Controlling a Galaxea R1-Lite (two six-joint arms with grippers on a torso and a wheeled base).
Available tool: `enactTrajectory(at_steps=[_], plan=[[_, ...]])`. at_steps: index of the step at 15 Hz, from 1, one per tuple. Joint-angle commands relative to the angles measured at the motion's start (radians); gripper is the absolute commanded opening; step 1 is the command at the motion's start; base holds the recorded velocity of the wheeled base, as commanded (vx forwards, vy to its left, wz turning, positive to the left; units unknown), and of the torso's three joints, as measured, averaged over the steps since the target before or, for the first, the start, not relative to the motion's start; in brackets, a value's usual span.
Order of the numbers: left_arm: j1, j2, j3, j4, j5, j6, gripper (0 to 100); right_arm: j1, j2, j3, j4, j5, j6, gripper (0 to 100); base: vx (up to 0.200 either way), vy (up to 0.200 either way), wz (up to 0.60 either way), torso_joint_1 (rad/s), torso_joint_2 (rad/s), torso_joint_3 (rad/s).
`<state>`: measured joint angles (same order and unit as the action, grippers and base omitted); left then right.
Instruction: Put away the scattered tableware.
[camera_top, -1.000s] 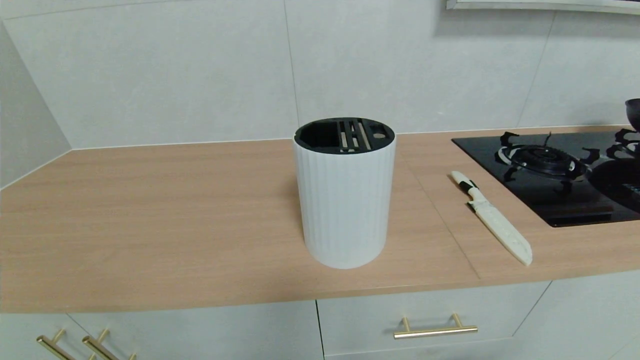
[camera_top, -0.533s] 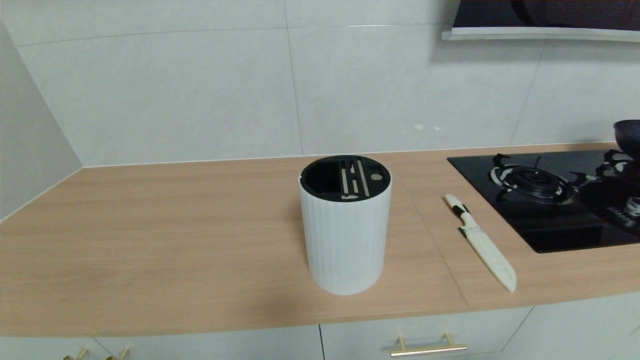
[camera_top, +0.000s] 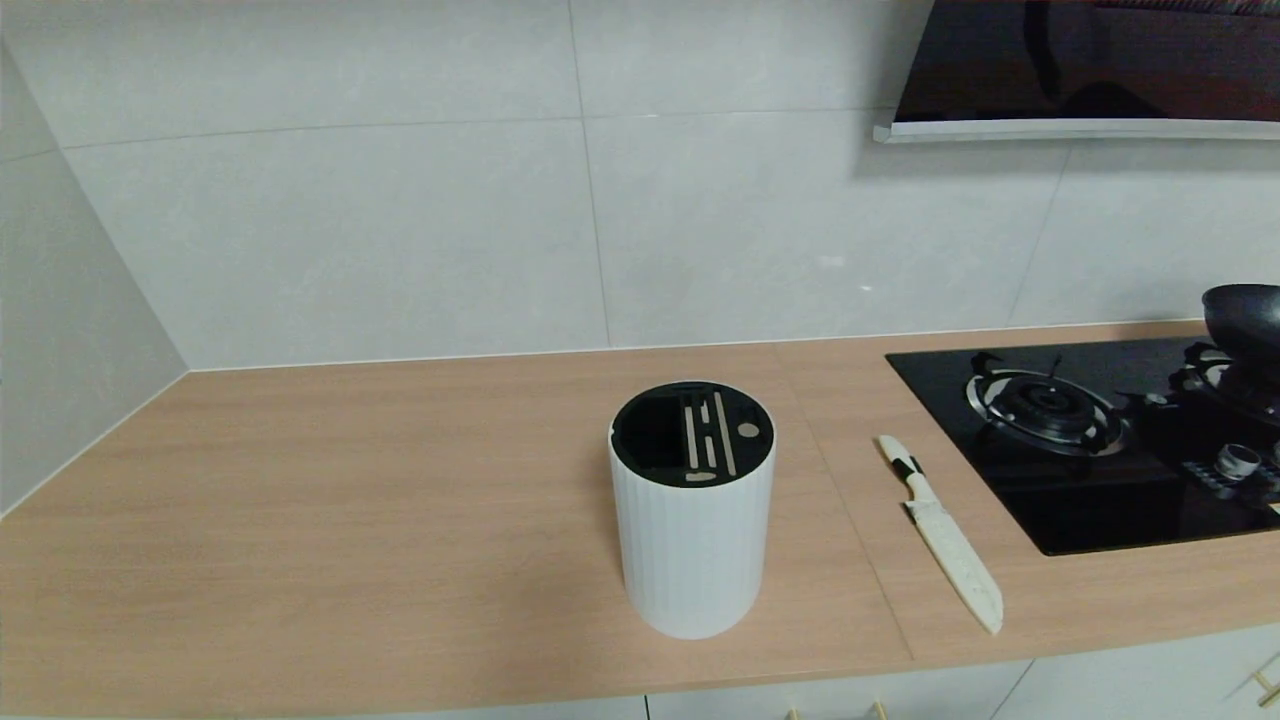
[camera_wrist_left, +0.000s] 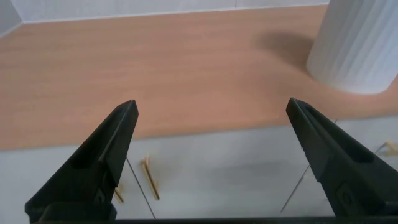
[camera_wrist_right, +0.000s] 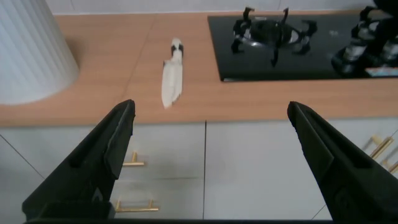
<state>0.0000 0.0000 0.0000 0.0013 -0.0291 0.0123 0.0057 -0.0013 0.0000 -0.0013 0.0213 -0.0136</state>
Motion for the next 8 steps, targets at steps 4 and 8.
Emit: enactTrajectory(at_steps=[4, 8], plan=[[0.000, 0.000, 0.000, 0.000, 0.000, 0.000, 100, 0.000, 0.001, 0.000, 0.000, 0.000, 0.000, 100, 0.000, 0.000, 0.00, 0.256, -0.53, -0.282], [0.000, 0.000, 0.000, 0.000, 0.000, 0.000, 100, 0.000, 0.001, 0.000, 0.000, 0.000, 0.000, 100, 0.000, 0.000, 0.00, 0.154, -0.32, -0.162]])
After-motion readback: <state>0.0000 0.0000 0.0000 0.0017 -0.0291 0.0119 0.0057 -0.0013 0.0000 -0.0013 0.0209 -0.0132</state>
